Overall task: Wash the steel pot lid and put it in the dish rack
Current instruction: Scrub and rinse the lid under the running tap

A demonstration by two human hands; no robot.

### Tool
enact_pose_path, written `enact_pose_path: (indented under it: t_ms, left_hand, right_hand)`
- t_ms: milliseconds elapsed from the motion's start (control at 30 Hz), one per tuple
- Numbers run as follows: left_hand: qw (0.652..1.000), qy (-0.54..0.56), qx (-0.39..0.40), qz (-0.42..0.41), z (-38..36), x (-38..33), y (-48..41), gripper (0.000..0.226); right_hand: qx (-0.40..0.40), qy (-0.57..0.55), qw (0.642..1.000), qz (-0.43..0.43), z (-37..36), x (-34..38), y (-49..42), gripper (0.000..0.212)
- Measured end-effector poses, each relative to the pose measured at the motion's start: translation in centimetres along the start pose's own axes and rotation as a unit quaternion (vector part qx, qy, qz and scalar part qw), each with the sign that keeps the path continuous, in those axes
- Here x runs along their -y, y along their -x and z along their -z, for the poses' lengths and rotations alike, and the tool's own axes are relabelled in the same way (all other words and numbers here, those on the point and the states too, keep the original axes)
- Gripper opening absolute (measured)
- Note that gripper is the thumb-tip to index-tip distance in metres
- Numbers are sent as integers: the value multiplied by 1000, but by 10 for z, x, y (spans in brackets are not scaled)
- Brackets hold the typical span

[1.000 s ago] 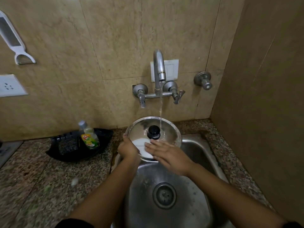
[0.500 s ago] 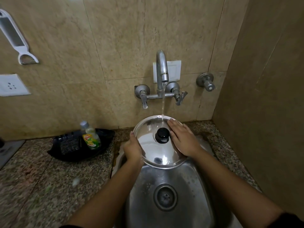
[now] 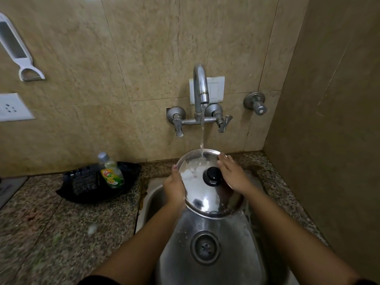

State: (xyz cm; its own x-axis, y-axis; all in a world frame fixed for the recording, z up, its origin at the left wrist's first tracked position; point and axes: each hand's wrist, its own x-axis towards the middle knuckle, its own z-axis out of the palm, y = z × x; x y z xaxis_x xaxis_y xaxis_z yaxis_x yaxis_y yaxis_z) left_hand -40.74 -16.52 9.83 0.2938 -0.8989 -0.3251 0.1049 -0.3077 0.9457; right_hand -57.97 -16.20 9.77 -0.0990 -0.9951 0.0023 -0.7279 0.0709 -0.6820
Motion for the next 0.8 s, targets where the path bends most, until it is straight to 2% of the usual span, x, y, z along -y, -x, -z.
enact_pose_path:
  t_ms: [100,167,233,300,400,467,567,700,800]
  left_hand:
    - [1000,-12,18,3,-8,5,6,52]
    - [999,-14,35,-2,-12,6,8,49]
    - [999,-4,43,-10,-14,3,10,48]
    - [999,0,39,-15,-13,2,7,48]
    - [999,19,24,-14,-6,1,-3,50]
    - [999,33,0,5,-1,0,-8,50]
    - [998,44,-33,6,9,-7,-13,45]
    - [996,46,-58,-39,18,-11,-20,44]
    - [995,45,-58,-61,23,-13,-25,44]
  right_hand:
    - [46,95,994,36,6,17,-10,49]
    - [85,199,973,75,2,34,-9,56]
    - [70,321,937,123,-8,48,0,58]
    - [41,376,911,166,-17,57,17,57]
    - [18,371,884,285,-37,44,41,56]
    - [33,318,888,329,-37,26,50,55]
    - [84,264,904,325,-23,-2,53,55]
    - [84,288,901,315,-15,-24,45,56]
    - [56,290,898,326,-17,-22,40,55]
